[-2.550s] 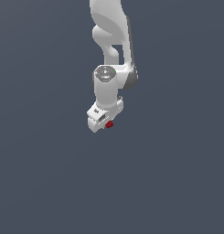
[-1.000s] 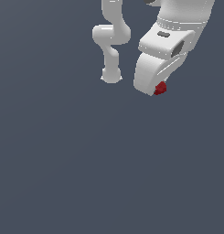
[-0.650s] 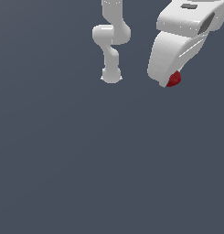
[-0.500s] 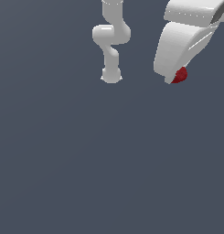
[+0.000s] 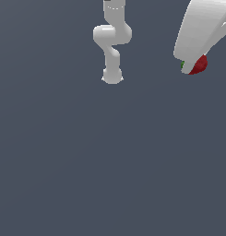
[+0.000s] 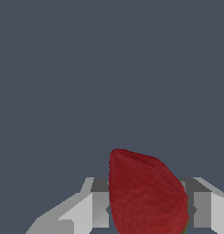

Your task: Pick up the object and move it to a goal position.

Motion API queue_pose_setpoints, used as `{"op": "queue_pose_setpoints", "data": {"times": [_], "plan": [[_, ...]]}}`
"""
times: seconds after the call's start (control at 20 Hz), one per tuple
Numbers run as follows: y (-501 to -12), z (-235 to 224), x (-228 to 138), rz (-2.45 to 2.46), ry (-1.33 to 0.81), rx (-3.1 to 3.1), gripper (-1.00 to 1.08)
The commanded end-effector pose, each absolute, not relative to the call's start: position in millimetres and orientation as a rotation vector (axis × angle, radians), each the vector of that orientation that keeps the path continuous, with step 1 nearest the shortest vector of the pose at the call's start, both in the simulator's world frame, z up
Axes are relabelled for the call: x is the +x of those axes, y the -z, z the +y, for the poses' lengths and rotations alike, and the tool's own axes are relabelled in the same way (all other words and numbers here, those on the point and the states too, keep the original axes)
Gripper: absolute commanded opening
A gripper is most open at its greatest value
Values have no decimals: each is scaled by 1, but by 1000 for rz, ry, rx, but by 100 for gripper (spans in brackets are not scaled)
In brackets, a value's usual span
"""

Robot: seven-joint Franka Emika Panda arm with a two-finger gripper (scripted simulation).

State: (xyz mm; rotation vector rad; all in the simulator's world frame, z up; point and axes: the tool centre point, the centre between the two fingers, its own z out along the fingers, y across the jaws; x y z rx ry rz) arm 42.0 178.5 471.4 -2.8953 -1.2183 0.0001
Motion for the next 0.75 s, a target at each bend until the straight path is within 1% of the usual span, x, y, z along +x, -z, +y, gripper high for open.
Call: {"op": "queue_pose_setpoints", "data": {"times": [0.0, 0.7], "plan": [[-477, 181, 44, -1218, 0, -2896, -100], [-487, 187, 48, -1220, 0, -2895, -100]]}}
